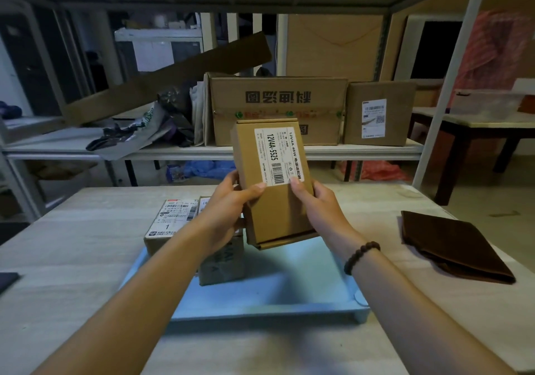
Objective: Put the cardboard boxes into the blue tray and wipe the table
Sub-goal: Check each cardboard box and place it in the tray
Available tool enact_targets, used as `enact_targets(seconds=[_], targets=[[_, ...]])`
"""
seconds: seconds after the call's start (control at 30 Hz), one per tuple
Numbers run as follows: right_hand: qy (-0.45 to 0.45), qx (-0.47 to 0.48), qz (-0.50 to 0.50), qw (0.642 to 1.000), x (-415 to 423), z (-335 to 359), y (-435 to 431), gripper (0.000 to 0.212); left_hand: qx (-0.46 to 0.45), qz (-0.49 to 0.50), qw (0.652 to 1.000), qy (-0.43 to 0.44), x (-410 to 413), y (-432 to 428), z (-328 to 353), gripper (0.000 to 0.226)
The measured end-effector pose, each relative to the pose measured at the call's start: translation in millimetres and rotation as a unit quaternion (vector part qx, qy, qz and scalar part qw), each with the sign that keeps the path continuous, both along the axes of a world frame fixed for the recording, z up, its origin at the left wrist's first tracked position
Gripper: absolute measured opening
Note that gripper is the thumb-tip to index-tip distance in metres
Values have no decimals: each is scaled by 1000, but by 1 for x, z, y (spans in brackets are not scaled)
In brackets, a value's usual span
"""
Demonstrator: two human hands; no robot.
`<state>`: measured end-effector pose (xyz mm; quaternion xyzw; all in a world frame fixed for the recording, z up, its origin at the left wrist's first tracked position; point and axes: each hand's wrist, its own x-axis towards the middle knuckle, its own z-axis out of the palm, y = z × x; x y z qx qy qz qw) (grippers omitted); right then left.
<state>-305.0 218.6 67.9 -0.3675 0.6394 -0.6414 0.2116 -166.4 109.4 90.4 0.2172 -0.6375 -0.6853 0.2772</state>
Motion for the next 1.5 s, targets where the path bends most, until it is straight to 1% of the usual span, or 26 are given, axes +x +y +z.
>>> enact_targets(seconds=[0.1, 0.13, 0.23, 0.27, 0.33, 0.4, 0.47, 0.5, 0.53, 0.57, 0.63, 0.67, 0.73, 0.8, 0.83, 0.87, 0.93, 1.0, 1.03, 1.1, 1.17, 1.23, 1.3, 1.33, 1.43, 1.5], targets=[[20, -9, -4, 1000, 1, 3, 1, 30, -14, 9, 1000, 20, -1, 3, 1, 53], [42, -8, -17, 999, 0, 2, 0, 35, -24, 21, 999, 28, -2, 5, 1, 53], [139, -3, -83, 987, 3, 3, 1, 66, -69, 90, 992, 57, -8, 11, 4, 56], [168, -14, -72, 983, 6, 6, 1, 73, -80, 112, 988, 69, -11, 12, 5, 57], [207, -25, -8, 978, 10, 7, -2, 79, -96, 134, 983, 85, -15, 15, 6, 57], [190, -6, 44, 981, 12, 5, -5, 83, -121, 133, 979, 94, -16, 20, 8, 50], [113, -15, 97, 989, 12, 5, -4, 84, -146, 95, 981, 82, -16, 27, 10, 39], [82, -25, 114, 990, 12, 6, -3, 82, -146, 63, 984, 75, -16, 31, 11, 35], [65, -30, 119, 990, 13, 6, -3, 75, -135, 33, 988, 68, -17, 33, 12, 32], [51, -36, 117, 991, 13, 7, -3, 62, -124, 7, 991, 59, -17, 35, 12, 30], [15, -38, 83, 996, 13, 8, -7, 36, -127, -23, 991, 41, -17, 35, 10, 38], [3, -37, 55, 998, 12, 6, -8, 32, -141, -37, 989, 27, -16, 35, 8, 44], [-24, -45, -1, 999, 7, 1, -9, 37, -193, -45, 980, -14, -16, 33, 5, 52], [-83, -80, -49, 992, 4, 1, -8, 39, -257, 5, 964, -68, -17, 29, 4, 48], [-108, -104, -70, 986, 2, 2, -6, 38, -275, 34, 957, -82, -16, 27, 6, 54], [-114, -121, -93, 982, 0, 4, -5, 36, -270, 60, 957, -86, -15, 22, 7, 64], [-102, -135, -119, 978, -2, 7, -1, 35, -219, 88, 969, -77, -12, 14, 13, 79], [-109, -151, -104, 977, -5, 9, 4, 40, -177, 106, 975, -79, -10, 10, 15, 85], [-123, -161, -89, 975, -6, 10, 6, 44, -161, 105, 978, -81, -10, 8, 16, 82], [-134, -170, -70, 974, -9, 11, 8, 46, -117, 67, 988, -74, -10, 6, 17, 61], [-137, -145, -68, 978, -12, 9, 6, 43, -85, 35, 994, -64, -9, 5, 17, 48], [-144, -108, -63, 982, -14, 6, 5, 44, -77, 32, 995, -57, -8, 3, 14, 49], [-148, -82, -52, 984, -14, 2, 5, 57, -82, 42, 995, -47, -8, 3, 11, 52], [-148, -84, -52, 984, -13, 2, 5, 57, -83, 50, 995, -39, -9, 3, 10, 55], [-161, -152, -82, 972, -10, 2, 2, 25, -59, 82, 995, -18, -12, 2, 11, 64], [-158, -166, -91, 969, -7, 3, 2, 17, -53, 102, 993, 1, -11, 1, 13, 67]])
